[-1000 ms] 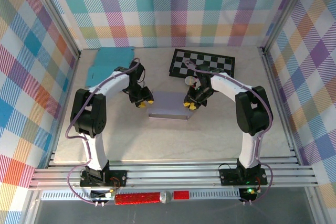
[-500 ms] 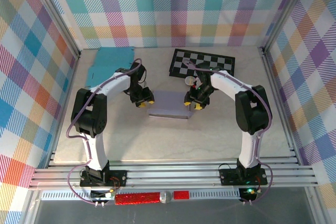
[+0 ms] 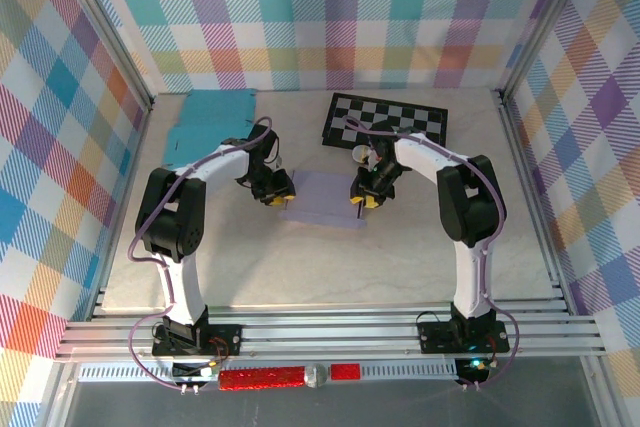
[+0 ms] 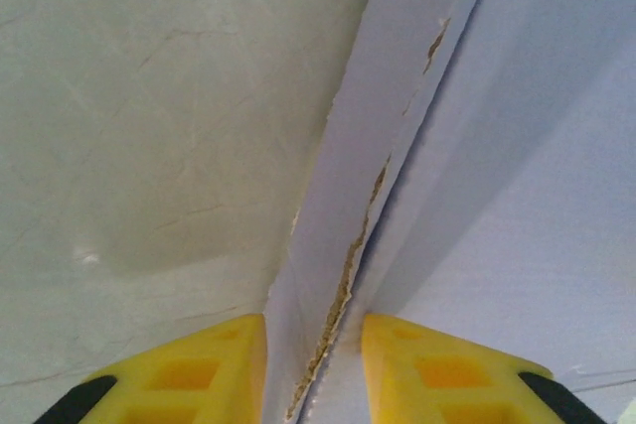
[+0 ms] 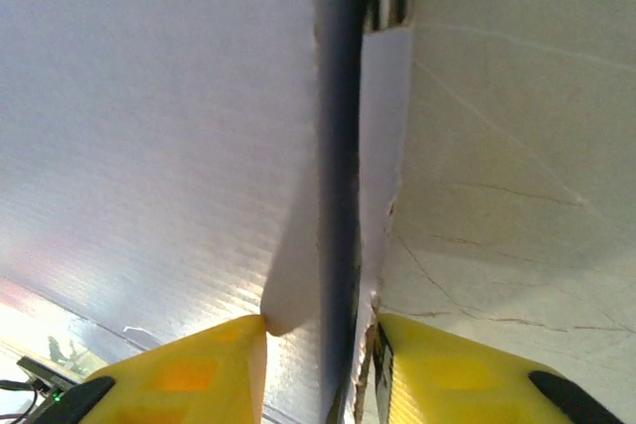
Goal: Fold the paper box
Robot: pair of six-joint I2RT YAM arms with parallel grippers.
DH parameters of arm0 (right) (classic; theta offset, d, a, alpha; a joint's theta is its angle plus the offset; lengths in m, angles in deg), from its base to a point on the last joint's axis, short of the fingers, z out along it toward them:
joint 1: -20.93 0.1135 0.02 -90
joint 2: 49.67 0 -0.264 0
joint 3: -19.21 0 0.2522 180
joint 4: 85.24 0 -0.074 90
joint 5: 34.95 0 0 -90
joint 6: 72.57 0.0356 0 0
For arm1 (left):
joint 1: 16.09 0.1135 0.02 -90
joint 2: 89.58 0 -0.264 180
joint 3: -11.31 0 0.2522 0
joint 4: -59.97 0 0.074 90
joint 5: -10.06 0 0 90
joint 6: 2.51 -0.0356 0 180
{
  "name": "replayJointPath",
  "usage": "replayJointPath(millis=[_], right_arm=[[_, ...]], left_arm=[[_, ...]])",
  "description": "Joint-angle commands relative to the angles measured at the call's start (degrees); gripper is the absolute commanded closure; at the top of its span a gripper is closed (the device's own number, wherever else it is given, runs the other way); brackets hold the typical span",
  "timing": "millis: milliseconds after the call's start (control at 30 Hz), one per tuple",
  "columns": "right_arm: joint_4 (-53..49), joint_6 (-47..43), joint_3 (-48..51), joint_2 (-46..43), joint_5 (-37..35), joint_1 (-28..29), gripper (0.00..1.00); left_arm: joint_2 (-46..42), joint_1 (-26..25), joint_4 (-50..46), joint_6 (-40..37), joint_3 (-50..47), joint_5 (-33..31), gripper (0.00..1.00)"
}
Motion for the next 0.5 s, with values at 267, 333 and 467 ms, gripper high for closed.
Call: replayJointPath(millis=[267,333,467], right_arm=[[3.9,2.1,-0.7,2.8,7.0,0.6,0.8],[3.7,2.4,-0.9,3.0,7.1,0.9,0.8],[2.5,1.6,-0.2,2.9,6.3,1.0,0.81]], left_arm=[[-0.5,-2.6,7.7,3.1,-4.4,6.0,0.77],[-0.9,-3.0,8.4,3.9,-5.8,6.8,0.77],[-3.2,-4.1,8.9,5.3,-8.9,7.1,0.8]])
